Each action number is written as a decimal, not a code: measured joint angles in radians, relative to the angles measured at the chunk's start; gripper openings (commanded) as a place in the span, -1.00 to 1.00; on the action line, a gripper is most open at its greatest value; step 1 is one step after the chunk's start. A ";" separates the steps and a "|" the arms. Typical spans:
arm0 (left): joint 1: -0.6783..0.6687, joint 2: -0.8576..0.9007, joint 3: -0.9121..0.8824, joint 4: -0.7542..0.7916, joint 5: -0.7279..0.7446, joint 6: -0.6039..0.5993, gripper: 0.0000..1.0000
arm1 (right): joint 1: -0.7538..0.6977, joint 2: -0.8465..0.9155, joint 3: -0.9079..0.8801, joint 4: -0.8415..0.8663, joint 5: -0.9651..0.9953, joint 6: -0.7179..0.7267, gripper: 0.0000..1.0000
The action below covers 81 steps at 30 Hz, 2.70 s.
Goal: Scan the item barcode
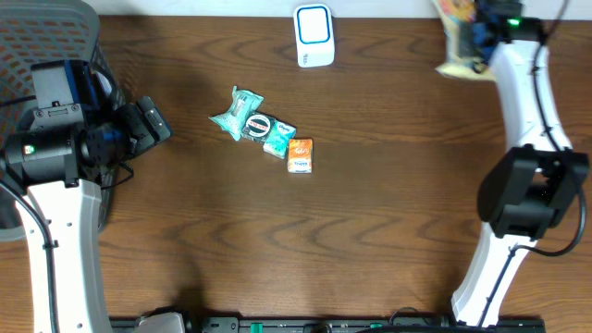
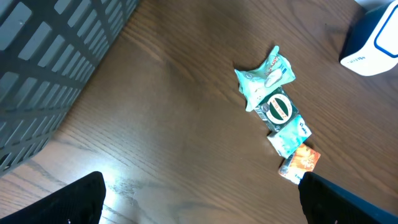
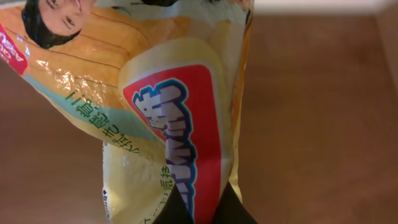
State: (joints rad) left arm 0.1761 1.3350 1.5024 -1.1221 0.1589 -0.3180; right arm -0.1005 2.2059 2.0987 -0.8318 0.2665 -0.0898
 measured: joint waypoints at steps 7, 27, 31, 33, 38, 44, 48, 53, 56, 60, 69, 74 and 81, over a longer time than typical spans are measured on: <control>0.000 0.000 0.000 0.000 0.000 0.000 0.95 | -0.163 0.003 -0.010 -0.067 0.011 -0.035 0.42; 0.000 0.000 0.000 0.000 0.000 0.000 0.95 | -0.217 0.003 -0.127 -0.070 -0.420 -0.044 0.67; 0.000 0.000 0.000 0.000 0.000 0.000 0.95 | -0.145 0.003 -0.128 -0.068 -0.554 -0.013 0.64; 0.000 0.000 0.000 0.000 0.000 0.000 0.96 | -0.090 0.003 -0.128 -0.081 -0.624 0.010 0.63; 0.000 0.000 0.000 0.000 0.000 0.000 0.95 | 0.052 0.003 -0.129 -0.175 -0.725 0.037 0.70; 0.000 0.000 0.000 0.000 0.000 0.000 0.95 | 0.225 0.003 -0.150 -0.250 -0.712 0.052 0.99; 0.000 0.000 0.000 0.000 0.000 0.000 0.96 | 0.333 0.003 -0.198 -0.239 -0.660 0.053 0.99; 0.000 0.000 0.000 0.000 0.000 0.000 0.95 | 0.436 0.003 -0.273 -0.154 -0.609 0.056 0.99; 0.000 0.000 0.000 0.000 0.000 0.000 0.95 | 0.476 0.003 -0.314 -0.083 -0.598 0.100 0.98; 0.000 0.000 0.000 0.000 0.000 0.000 0.95 | 0.506 0.003 -0.333 -0.031 -0.594 0.160 0.99; 0.000 0.000 0.000 0.000 0.000 0.000 0.95 | 0.556 0.003 -0.337 -0.135 -0.596 0.245 0.99; 0.000 0.000 0.000 0.000 0.000 0.000 0.95 | 0.552 0.002 -0.340 -0.212 -0.594 0.299 0.99; 0.000 0.000 0.000 0.001 0.000 0.000 0.95 | 0.548 -0.122 -0.351 -0.307 -0.522 0.343 0.98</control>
State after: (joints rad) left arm 0.1761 1.3350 1.5024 -1.1213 0.1589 -0.3180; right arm 0.4477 2.0838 1.7473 -1.1385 -0.2558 0.2527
